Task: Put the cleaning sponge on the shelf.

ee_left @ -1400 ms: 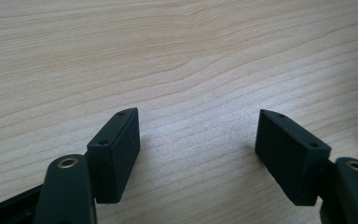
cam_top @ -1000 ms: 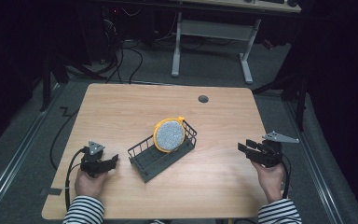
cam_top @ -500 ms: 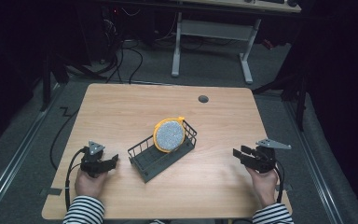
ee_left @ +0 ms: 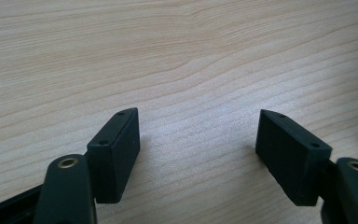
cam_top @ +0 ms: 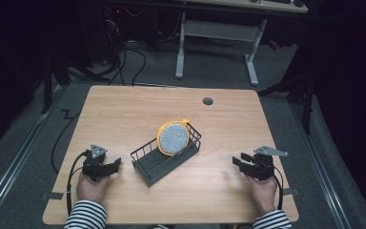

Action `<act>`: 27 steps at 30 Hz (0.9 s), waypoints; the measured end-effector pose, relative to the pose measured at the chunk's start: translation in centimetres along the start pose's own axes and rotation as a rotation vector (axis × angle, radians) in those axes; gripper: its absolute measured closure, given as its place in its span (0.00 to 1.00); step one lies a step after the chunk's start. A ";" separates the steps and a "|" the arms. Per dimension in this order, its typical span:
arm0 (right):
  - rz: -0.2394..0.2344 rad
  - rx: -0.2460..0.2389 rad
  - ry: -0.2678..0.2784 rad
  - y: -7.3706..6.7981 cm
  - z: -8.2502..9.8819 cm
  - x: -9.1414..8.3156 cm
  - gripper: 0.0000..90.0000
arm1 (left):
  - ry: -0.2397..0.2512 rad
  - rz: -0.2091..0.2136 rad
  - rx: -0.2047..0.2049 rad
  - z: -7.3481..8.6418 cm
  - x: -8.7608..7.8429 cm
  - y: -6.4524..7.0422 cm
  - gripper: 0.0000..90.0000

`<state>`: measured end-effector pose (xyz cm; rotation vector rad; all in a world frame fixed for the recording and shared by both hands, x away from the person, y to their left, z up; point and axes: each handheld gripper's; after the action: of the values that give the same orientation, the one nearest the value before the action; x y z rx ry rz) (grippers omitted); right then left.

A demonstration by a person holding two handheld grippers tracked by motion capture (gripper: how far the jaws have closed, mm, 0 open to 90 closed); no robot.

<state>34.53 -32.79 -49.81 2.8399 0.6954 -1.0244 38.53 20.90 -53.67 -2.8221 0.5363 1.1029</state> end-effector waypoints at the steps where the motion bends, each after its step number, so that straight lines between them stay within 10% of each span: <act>1: -0.001 -0.002 -0.005 -0.1 0.1 0.1 0.56 | 0.000 0.000 0.000 0.0 0.0 0.0 0.34; 27: 0.053 -0.077 -0.065 -1.9 2.1 2.8 0.54 | 0.000 0.000 0.000 0.0 0.0 0.0 0.34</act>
<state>34.41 -30.36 -53.00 2.7310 0.6362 -1.0530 38.53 20.89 -53.67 -2.8221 0.5358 1.1027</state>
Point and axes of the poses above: each handheld gripper's, and its own axes: x roughly forward along the jaws, z roughly out of its underside, y roughly to its right, and after that the axes turned 4 degrees about -x, right-handed
